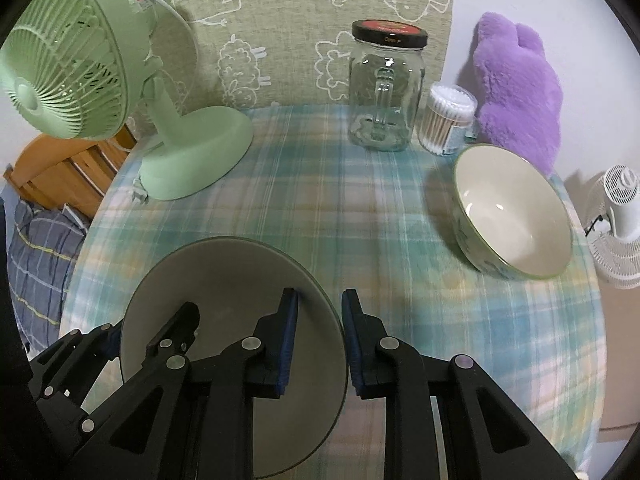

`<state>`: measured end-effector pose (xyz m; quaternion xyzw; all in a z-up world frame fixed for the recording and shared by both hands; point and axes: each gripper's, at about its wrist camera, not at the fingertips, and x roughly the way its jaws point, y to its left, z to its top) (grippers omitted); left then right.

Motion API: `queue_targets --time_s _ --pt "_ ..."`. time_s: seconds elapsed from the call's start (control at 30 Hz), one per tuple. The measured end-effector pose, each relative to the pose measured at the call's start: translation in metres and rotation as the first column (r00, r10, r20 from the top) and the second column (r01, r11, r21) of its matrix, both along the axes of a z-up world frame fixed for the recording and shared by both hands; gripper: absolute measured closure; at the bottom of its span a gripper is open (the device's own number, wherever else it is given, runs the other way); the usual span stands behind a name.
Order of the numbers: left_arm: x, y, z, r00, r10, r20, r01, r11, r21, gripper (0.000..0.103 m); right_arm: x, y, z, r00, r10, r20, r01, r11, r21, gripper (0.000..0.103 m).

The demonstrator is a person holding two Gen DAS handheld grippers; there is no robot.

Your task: Organize plates and bowls

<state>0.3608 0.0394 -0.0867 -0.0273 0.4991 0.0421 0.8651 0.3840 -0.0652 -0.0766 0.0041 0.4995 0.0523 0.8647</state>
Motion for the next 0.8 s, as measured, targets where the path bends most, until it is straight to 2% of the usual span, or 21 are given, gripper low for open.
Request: queue_targets --time_s 0.8 --pt "-0.093 -0.027 0.068 0.998 -0.032 0.055 0.032 0.999 0.009 0.078 -0.102 -0.028 0.068 0.998 -0.027 0.053 0.026 1.0 0.005 0.077"
